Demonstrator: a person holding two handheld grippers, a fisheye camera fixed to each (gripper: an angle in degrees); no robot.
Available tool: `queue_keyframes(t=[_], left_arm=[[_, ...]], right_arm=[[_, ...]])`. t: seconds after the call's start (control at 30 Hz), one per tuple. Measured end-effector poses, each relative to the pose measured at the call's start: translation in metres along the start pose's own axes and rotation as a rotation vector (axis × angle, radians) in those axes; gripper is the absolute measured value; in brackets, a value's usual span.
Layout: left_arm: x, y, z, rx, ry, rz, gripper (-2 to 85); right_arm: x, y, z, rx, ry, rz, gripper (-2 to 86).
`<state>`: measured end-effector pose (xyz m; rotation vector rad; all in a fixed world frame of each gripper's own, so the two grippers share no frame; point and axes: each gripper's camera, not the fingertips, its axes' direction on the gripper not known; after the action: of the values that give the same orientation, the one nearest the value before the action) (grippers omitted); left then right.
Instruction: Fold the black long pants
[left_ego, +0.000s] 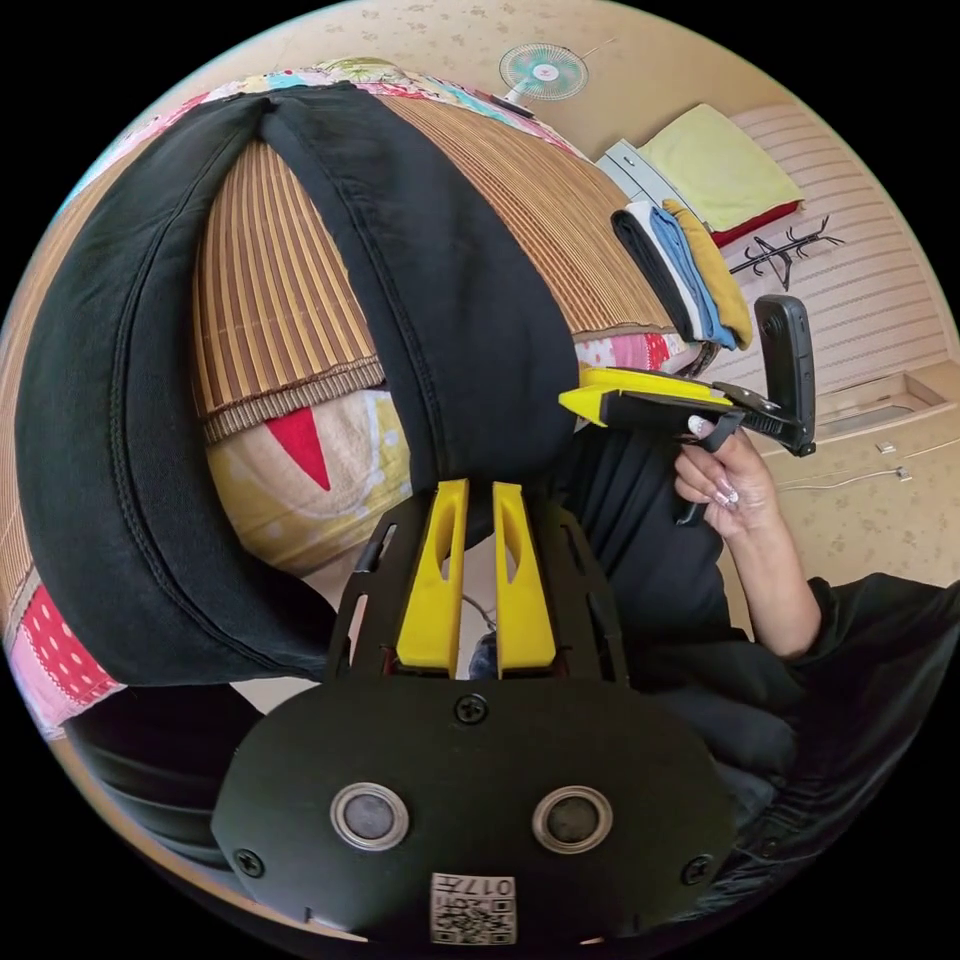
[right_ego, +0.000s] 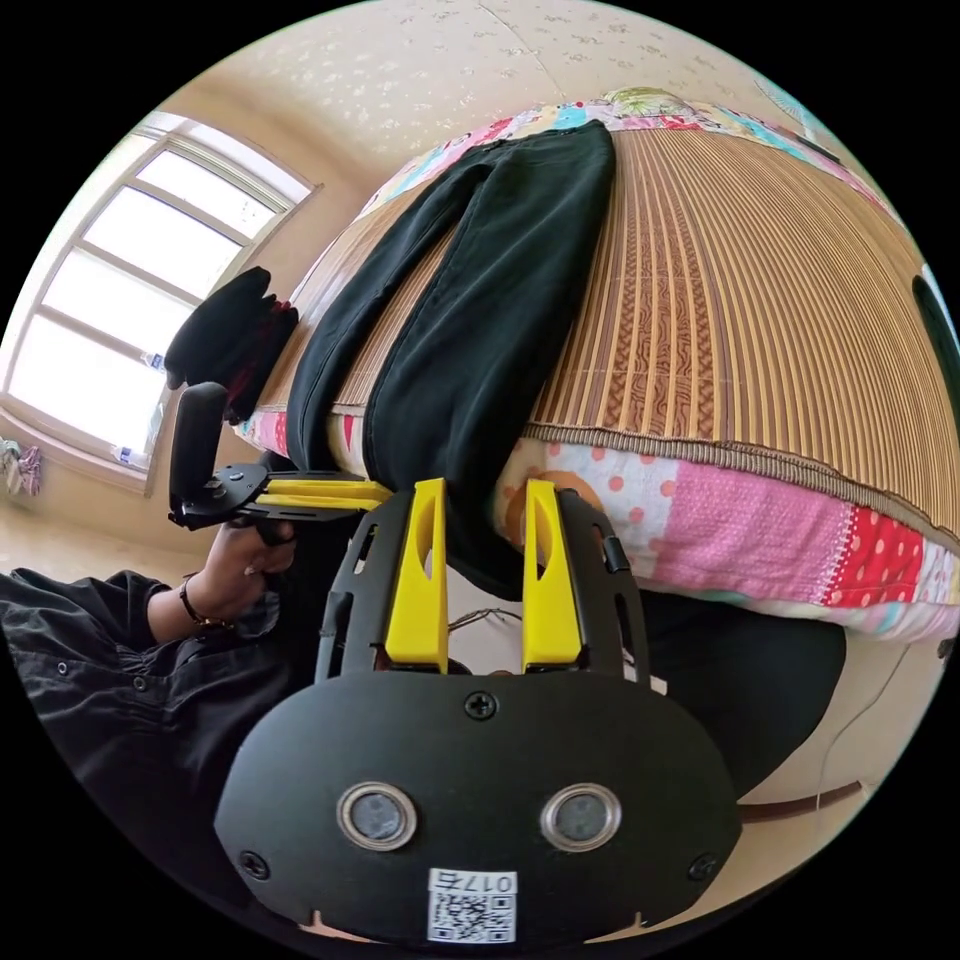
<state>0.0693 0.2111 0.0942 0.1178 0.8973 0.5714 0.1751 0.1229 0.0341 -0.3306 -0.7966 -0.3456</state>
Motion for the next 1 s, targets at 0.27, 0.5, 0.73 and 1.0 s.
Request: queue_keyframes(t=[0.27, 0.5, 0.73, 1.0], left_arm=[[0.002, -0.007, 0.001, -0.025, -0.013, -0.014, -0.5], [0.005, -0.003, -0.02, 0.03, 0.077, 0.019, 6.0], [-0.006, -0.012, -0.082, 0.13, 0.296, -0.063, 8.9], [-0.009, -0.072, -0.151, 0.036, 0.431, -0.084, 16.0]], right_arm=[[-0.001, -0.011, -0.012, -0.122, 0.053, -0.098, 11.2], [0.015, 0.009, -0.015, -0.109, -0.059, -0.057, 8.4], [0.02, 0.017, -0.054, -0.176, -0.121, -0.041, 3.9], [-0.045, 0.02, -0.118, -0.026, -0.169, -0.325, 3.1]])
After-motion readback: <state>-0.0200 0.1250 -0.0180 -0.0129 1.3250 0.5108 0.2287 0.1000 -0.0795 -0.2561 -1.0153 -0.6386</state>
